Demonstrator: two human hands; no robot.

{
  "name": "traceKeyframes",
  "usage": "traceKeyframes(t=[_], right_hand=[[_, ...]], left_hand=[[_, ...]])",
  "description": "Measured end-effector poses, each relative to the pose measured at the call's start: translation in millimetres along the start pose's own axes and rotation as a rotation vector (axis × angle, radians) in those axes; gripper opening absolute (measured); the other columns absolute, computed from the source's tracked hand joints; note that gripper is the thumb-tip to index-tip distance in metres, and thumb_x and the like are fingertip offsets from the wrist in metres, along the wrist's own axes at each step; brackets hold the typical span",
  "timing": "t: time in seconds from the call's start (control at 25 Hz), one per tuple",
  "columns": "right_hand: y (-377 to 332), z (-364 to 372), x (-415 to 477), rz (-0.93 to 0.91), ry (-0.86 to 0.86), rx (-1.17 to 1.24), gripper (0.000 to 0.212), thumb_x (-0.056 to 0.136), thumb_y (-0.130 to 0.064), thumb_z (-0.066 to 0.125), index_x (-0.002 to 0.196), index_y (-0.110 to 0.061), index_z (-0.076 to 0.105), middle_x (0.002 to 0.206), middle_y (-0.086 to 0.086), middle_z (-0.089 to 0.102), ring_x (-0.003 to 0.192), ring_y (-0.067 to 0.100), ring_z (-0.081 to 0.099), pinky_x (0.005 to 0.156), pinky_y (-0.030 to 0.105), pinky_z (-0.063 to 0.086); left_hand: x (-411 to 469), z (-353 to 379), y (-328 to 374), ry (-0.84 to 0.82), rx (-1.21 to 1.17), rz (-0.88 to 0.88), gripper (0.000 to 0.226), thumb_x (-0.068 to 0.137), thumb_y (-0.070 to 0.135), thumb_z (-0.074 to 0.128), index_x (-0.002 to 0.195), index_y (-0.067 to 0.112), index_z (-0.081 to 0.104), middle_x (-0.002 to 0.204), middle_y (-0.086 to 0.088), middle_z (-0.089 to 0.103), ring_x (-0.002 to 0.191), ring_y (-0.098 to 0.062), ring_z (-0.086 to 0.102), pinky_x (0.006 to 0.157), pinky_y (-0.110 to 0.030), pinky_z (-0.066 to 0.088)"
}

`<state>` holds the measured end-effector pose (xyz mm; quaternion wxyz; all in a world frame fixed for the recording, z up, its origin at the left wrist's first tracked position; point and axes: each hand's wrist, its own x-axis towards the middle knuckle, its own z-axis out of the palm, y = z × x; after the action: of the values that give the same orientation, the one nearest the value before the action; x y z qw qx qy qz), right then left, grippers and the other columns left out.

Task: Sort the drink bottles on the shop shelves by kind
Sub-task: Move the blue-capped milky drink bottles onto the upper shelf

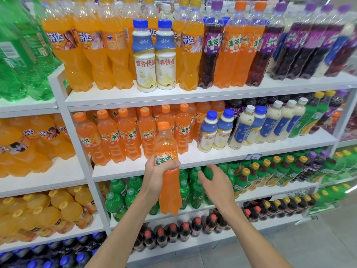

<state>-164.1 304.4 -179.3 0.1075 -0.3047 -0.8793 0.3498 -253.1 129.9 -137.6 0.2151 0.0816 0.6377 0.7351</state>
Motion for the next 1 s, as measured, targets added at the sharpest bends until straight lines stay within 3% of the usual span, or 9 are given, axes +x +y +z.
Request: traceKeyframes(t=[0.24, 0.36, 0.44, 0.64, 0.8, 1.0], right_hand=[[-20, -18, 14, -0.015, 0.08, 0.054, 0.059, 0.1, -0.049, 0.056, 0.149, -0.017, 0.048, 0.152, 0.001, 0.052, 0.139, 0.022, 0.048, 0.109, 0.04, 0.043], [-34, -22, 20, -0.052, 0.11, 0.067, 0.058, 0.1, -0.048, 0.056, 0.148, -0.016, 0.049, 0.151, 0.001, 0.053, 0.137, 0.023, 0.05, 0.107, 0.039, 0.043], [-45, -21, 23, -0.069, 0.118, 0.083, 0.057, 0.1, -0.047, 0.056, 0.147, -0.016, 0.05, 0.15, 0.001, 0.054, 0.137, 0.022, 0.05, 0.106, 0.039, 0.042], [-65, -9, 28, -0.105, 0.114, 0.144, 0.055, 0.099, -0.047, 0.058, 0.145, -0.017, 0.053, 0.148, -0.001, 0.056, 0.136, 0.021, 0.05, 0.107, 0.039, 0.043], [-74, -1, 32, -0.113, 0.115, 0.152, 0.054, 0.099, -0.048, 0.057, 0.143, -0.018, 0.054, 0.146, -0.002, 0.057, 0.134, 0.02, 0.052, 0.106, 0.038, 0.043], [-70, -1, 49, -0.104, 0.09, 0.164, 0.055, 0.097, -0.05, 0.058, 0.143, -0.02, 0.053, 0.146, -0.002, 0.058, 0.132, 0.02, 0.053, 0.103, 0.039, 0.044]], left_hand=[[6, -10, 12, 0.001, -0.011, 0.003, 0.061, 0.062, 0.037, 0.081, 0.118, 0.023, 0.063, 0.105, -0.007, 0.076, 0.087, -0.024, 0.074, 0.067, -0.041, 0.061], [11, -15, 22, 0.039, -0.006, -0.005, 0.101, 0.05, 0.057, 0.091, 0.14, 0.029, 0.052, 0.139, -0.009, 0.063, 0.12, -0.034, 0.064, 0.094, -0.057, 0.057], [14, -20, 26, 0.053, -0.008, 0.01, 0.109, 0.045, 0.066, 0.092, 0.143, 0.041, 0.049, 0.151, -0.011, 0.053, 0.13, -0.038, 0.057, 0.099, -0.064, 0.052], [12, -36, 41, 0.036, -0.06, 0.041, 0.105, 0.051, 0.06, 0.092, 0.144, 0.041, 0.048, 0.134, -0.008, 0.067, 0.118, -0.035, 0.066, 0.096, -0.061, 0.055], [12, -50, 46, 0.046, -0.061, 0.059, 0.083, 0.061, 0.044, 0.087, 0.135, 0.037, 0.053, 0.119, -0.003, 0.075, 0.105, -0.028, 0.073, 0.088, -0.054, 0.06], [22, -47, 44, 0.069, -0.056, 0.051, 0.11, 0.047, 0.054, 0.093, 0.146, 0.033, 0.049, 0.128, -0.005, 0.072, 0.114, -0.031, 0.07, 0.095, -0.061, 0.056]])
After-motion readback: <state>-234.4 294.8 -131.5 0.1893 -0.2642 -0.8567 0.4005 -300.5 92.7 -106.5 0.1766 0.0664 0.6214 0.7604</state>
